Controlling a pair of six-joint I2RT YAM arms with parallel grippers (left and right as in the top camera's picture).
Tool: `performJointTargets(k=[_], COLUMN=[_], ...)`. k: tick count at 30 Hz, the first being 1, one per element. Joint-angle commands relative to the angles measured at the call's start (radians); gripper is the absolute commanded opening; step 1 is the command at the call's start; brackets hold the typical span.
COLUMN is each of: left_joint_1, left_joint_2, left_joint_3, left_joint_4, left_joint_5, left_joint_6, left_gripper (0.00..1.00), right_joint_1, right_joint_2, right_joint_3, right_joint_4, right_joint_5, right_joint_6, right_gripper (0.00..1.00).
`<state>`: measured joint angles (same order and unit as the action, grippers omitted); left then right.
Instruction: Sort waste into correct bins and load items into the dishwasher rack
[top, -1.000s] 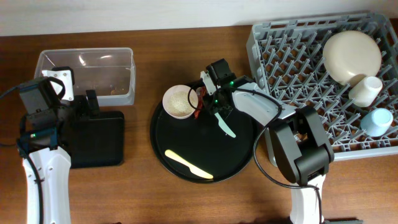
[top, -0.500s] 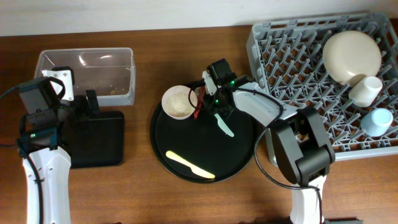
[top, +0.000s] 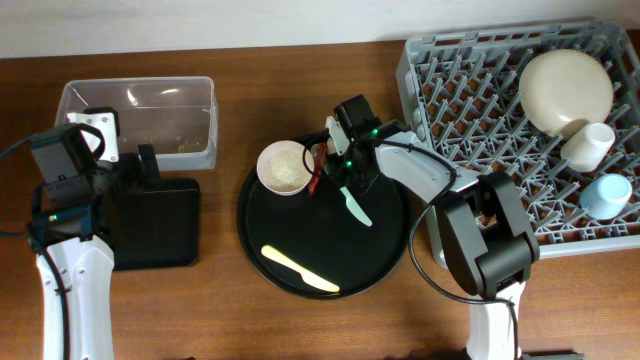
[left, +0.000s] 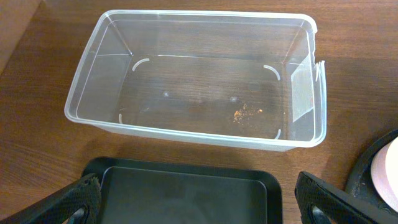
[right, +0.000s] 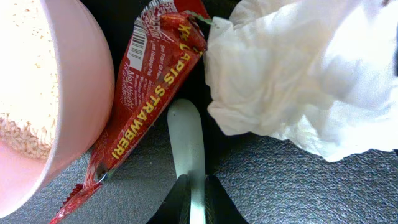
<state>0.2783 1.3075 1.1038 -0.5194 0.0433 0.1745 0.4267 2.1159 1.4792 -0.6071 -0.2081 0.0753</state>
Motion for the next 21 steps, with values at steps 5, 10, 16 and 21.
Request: performJointTargets(k=[5, 10, 16, 21], left_joint_1=[0.005, 0.005, 0.005, 0.005], left_joint_2=[0.002, 0.002, 0.002, 0.002], left_joint_3=[0.021, 0.021, 0.021, 0.021], left_joint_4=[0.002, 0.002, 0.002, 0.002], left_joint_5=[-0.006, -0.006, -0.006, -0.006], left_joint_6=[-0.013, -0.013, -0.013, -0.013], left_gripper=[0.99, 0.99, 0.99, 0.99], right_joint_1=[0.011, 0.011, 0.013, 0.015], right_joint_2=[0.05, 0.05, -0.03, -0.063], right_joint_3=[-0.032, -0.032, -0.031, -0.032], right_joint_4=[-0.021, -0.021, -0.06, -0.118], right_joint_5=[-0.059, -0.068, -0.078, -0.126], right_joint_6=[0.011, 0.004, -0.16, -0.203], right_gripper=[0.17, 0.24, 0.31, 0.36])
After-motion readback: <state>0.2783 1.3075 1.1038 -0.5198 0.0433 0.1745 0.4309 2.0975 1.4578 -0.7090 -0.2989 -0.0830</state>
